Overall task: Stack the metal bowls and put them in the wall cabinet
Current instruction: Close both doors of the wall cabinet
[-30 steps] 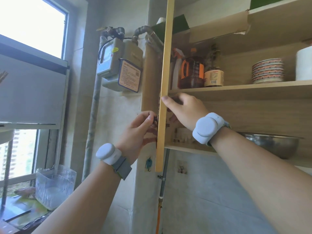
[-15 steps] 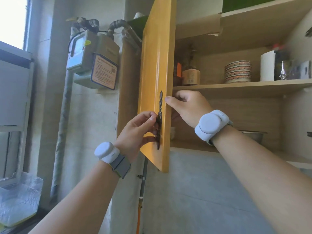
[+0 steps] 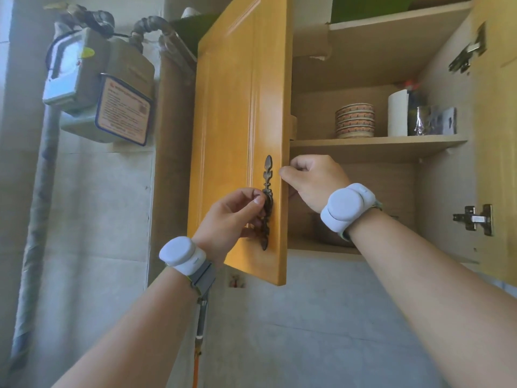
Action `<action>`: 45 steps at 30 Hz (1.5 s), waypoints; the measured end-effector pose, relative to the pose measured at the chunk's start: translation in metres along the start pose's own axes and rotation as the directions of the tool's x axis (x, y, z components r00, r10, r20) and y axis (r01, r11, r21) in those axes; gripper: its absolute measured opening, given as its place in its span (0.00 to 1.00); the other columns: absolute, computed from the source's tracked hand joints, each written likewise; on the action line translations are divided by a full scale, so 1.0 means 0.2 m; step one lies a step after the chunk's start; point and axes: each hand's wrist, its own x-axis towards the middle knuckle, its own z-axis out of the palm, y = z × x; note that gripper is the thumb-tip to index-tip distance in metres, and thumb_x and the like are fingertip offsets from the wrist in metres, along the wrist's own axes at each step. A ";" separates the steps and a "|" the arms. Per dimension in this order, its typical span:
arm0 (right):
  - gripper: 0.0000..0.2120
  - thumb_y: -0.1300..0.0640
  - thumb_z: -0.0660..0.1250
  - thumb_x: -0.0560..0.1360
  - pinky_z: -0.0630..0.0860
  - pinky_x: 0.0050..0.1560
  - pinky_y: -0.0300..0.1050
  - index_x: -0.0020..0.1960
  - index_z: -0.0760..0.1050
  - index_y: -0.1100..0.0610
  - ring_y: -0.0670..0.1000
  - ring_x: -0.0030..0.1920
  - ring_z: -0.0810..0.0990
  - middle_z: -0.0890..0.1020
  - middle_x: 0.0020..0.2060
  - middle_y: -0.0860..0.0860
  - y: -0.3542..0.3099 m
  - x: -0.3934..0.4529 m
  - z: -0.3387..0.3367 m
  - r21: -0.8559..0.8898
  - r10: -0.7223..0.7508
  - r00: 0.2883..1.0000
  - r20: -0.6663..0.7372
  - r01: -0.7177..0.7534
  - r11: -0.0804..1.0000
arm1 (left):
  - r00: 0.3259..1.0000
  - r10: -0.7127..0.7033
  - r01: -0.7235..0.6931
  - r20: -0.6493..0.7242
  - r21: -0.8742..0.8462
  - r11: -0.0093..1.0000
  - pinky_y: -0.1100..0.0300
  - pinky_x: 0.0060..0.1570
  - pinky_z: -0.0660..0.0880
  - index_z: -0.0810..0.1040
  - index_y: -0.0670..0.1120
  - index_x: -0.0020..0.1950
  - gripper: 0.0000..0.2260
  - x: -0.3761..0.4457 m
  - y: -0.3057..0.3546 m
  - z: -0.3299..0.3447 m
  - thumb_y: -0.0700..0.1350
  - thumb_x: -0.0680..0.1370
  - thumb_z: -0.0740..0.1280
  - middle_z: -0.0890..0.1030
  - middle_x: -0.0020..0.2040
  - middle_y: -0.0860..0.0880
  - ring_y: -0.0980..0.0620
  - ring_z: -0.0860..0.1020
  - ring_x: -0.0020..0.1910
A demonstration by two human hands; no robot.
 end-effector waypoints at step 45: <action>0.24 0.41 0.65 0.77 0.82 0.51 0.64 0.46 0.81 0.63 0.65 0.44 0.82 0.83 0.39 0.63 0.77 0.26 0.10 -0.040 0.249 0.966 -0.061 -0.252 0.967 | 0.992 0.103 -0.070 -0.068 0.376 0.924 0.42 0.47 0.85 0.84 0.57 0.54 0.05 0.61 -0.55 0.35 0.53 0.80 0.71 0.87 0.46 0.52 0.47 0.86 0.46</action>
